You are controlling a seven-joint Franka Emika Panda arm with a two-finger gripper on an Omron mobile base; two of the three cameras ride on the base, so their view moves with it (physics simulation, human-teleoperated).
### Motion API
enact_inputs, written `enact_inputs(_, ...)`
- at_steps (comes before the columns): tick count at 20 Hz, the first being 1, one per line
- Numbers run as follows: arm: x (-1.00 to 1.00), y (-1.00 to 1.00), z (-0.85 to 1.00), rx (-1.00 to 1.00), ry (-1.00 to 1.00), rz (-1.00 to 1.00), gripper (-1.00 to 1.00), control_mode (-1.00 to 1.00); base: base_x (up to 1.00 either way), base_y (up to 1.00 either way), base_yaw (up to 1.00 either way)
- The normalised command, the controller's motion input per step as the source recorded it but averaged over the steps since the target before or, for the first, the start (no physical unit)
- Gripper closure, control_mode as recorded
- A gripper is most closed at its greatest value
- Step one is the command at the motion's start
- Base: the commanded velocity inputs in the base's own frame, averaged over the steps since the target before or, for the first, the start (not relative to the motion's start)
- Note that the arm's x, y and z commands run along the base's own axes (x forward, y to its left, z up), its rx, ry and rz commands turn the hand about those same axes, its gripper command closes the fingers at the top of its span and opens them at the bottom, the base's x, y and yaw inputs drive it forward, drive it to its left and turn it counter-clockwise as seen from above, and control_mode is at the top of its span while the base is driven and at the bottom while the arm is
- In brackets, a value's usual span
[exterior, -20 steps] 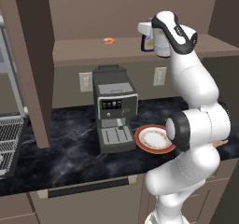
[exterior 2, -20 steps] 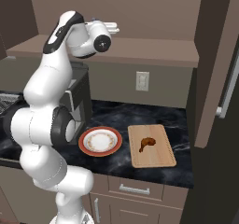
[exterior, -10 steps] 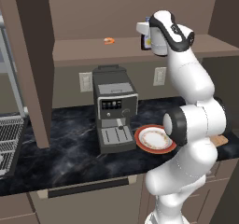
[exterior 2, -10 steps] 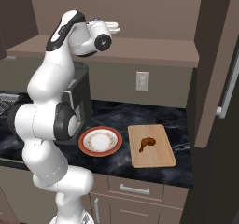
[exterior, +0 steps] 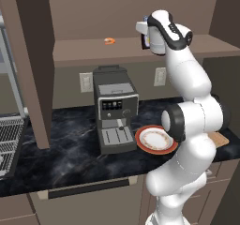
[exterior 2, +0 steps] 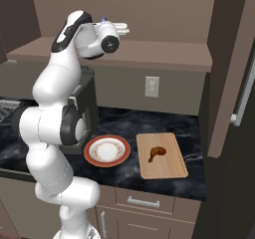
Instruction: Pick the chicken drumstick from the plate and place it on the cutting board. Then pick the condiment bottle from the cabinet and place it next to the cutting board.
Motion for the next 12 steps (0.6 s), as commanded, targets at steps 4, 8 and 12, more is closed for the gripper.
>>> enact_inputs(4, 0.0, -0.07, 0.0, 0.0, 0.0, -0.04, -1.0, -1.0, 0.0, 0.0, 0.0)
enact_inputs(8, -0.07, -0.08, 0.04, 0.0, 0.0, -0.05, -1.0, -1.0, 0.0, 0.0, 0.0)
enact_inputs(12, -0.08, -0.06, 0.03, 0.0, 0.0, -0.05, -1.0, -1.0, 0.0, 0.0, 0.0)
